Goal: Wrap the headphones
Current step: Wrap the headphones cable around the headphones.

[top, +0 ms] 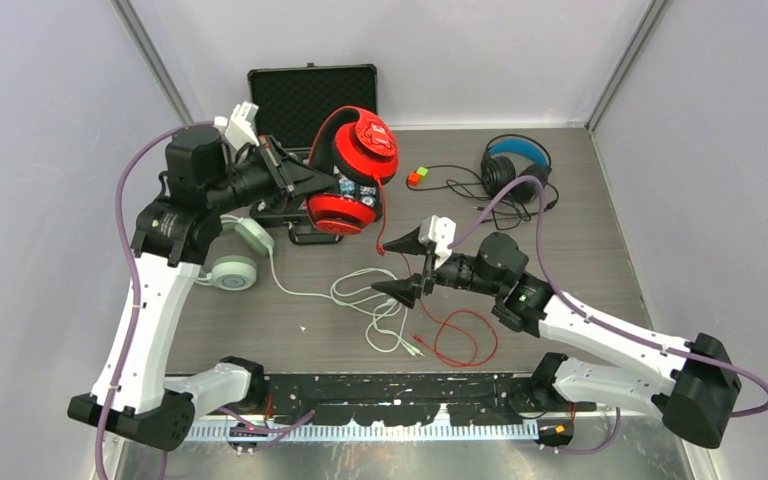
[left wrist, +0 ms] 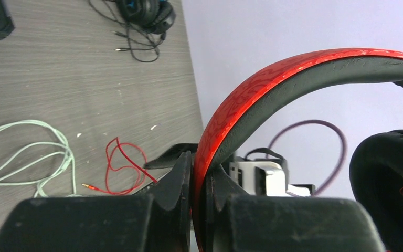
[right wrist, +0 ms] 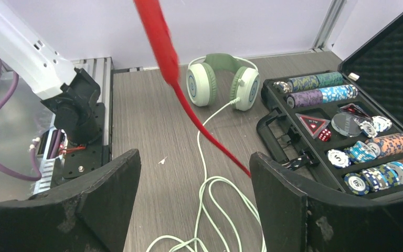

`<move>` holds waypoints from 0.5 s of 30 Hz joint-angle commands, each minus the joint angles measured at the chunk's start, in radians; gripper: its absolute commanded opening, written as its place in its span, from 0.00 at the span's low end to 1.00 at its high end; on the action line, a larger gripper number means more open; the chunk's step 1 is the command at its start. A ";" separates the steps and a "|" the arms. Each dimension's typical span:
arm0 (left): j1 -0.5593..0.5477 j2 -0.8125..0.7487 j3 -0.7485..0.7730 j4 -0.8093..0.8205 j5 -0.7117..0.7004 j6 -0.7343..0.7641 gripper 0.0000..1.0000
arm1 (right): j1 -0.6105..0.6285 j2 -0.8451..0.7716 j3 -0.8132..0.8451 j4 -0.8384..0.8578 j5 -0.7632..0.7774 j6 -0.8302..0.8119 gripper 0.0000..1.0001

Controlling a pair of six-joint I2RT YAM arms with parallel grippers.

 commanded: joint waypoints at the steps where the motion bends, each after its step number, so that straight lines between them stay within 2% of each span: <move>1: 0.003 -0.046 0.004 0.167 0.103 -0.114 0.00 | 0.003 0.059 0.013 0.119 -0.024 -0.028 0.79; 4: 0.001 -0.062 -0.028 0.216 0.124 -0.162 0.00 | 0.002 0.105 0.015 0.171 -0.006 -0.020 0.76; 9: -0.004 -0.084 -0.033 0.203 0.137 -0.165 0.00 | 0.003 0.177 0.026 0.245 -0.021 0.005 0.69; 15: -0.012 -0.112 -0.081 0.206 0.147 -0.177 0.00 | 0.003 0.219 0.058 0.281 -0.046 0.039 0.68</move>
